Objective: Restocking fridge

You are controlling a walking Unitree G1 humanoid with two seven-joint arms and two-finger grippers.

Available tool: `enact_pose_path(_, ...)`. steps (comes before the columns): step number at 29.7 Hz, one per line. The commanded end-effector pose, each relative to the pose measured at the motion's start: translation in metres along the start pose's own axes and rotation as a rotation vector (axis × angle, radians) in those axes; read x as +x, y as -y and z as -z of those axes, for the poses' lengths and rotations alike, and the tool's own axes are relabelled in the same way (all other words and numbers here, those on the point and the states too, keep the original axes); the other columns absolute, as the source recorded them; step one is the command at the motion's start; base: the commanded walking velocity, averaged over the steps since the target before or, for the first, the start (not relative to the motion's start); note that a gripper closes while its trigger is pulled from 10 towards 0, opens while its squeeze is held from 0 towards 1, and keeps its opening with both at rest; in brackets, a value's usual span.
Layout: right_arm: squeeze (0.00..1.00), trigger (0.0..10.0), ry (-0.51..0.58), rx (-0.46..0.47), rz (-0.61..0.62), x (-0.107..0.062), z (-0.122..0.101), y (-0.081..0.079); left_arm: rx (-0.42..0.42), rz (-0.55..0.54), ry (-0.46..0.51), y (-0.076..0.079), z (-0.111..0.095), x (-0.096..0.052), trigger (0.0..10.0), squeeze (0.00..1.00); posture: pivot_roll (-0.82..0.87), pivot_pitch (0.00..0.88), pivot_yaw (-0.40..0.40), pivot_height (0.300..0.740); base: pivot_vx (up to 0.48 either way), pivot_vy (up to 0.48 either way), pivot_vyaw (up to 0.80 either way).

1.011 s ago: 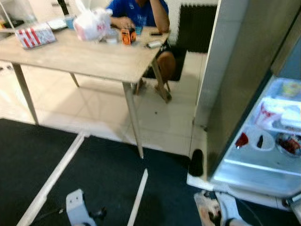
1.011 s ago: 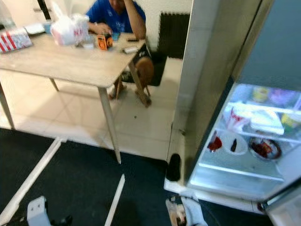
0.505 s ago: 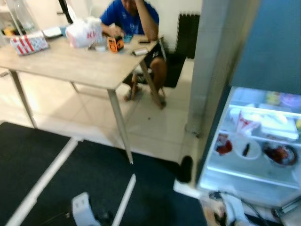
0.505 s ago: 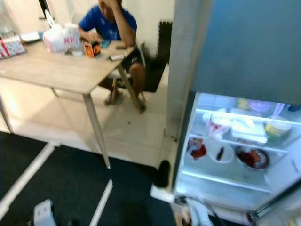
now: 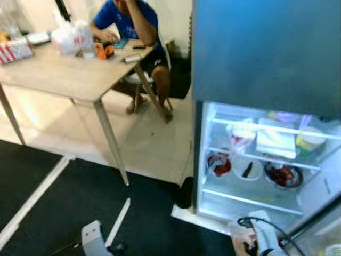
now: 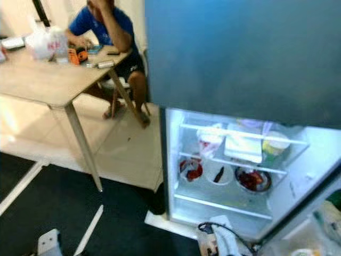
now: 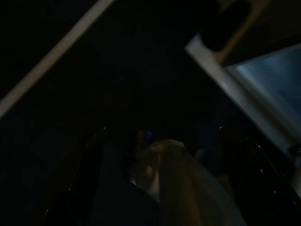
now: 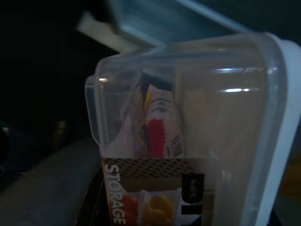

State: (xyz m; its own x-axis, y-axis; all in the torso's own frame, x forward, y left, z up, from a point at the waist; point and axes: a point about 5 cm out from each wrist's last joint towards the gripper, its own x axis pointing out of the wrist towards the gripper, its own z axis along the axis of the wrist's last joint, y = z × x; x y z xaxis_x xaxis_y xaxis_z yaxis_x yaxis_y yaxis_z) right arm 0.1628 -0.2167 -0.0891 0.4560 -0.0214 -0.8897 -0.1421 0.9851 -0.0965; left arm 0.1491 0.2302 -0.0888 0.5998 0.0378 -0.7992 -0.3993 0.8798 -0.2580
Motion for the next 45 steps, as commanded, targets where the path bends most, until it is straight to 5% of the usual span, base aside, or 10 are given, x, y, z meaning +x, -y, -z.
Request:
enact_pose_path(1,0.00,10.0,0.031,0.005,-0.012,0.001,-0.007,-0.005,0.003,-0.024,-0.014,-0.005,0.003,-0.002,10.0,0.00,-0.06,0.000,0.027,0.740,0.000,0.000,0.00)
enact_pose_path(22,0.00,10.0,0.067,-0.015,-0.036,0.002,-0.019,-0.009,0.017,0.030,-0.016,0.001,0.002,0.000,10.0,0.00,-0.05,0.000,0.027,0.740,0.000,-0.152,0.00)
enact_pose_path(30,0.00,10.0,0.141,-0.059,-0.120,0.003,-0.040,-0.020,0.033,0.031,-0.005,0.001,0.000,0.000,10.0,0.00,-0.05,0.000,0.029,0.740,0.000,0.000,0.00)
enact_pose_path(45,0.00,10.0,0.371,-0.303,-0.273,-0.003,-0.100,-0.048,0.213,0.139,0.029,0.018,-0.019,0.005,10.0,0.00,-0.05,0.000,0.032,0.740,0.000,0.000,0.00)
